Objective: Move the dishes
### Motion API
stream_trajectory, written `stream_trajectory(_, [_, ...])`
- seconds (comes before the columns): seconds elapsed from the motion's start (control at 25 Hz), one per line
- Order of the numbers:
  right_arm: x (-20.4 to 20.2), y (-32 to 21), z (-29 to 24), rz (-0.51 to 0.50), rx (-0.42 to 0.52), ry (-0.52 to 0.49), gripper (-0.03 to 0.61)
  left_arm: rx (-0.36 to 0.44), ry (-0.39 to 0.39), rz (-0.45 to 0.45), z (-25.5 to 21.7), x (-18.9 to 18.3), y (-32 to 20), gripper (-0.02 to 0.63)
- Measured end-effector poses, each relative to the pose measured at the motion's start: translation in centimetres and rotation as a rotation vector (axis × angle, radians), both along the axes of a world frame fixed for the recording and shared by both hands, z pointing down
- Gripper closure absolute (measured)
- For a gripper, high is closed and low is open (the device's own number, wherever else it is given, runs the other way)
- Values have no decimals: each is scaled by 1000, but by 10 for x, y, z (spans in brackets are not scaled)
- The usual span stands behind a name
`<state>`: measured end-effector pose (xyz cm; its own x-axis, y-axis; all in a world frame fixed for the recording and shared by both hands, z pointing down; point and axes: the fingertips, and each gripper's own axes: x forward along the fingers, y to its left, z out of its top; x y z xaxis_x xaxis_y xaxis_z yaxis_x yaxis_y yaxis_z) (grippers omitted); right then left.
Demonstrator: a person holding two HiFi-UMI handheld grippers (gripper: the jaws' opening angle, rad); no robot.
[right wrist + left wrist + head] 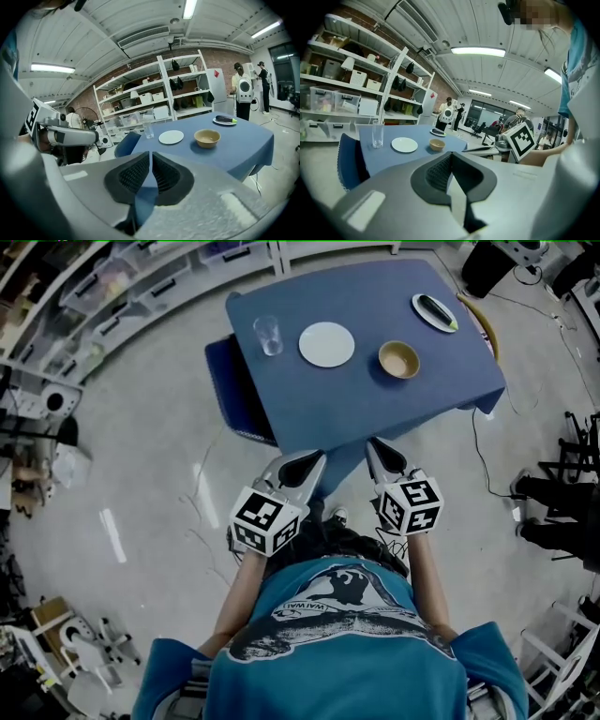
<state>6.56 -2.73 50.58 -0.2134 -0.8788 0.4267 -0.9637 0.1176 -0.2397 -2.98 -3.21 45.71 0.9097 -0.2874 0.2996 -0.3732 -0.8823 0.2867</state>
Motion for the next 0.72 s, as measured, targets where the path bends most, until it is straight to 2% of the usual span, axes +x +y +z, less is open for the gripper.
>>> stream_trajectory(0.32, [-17, 38, -7, -56, 40, 5, 580, 9, -6, -36, 3, -9, 44, 600])
stream_trajectory(0.72, [-47, 62, -16, -129, 87, 77, 578, 33, -12, -38, 3, -25, 77, 600])
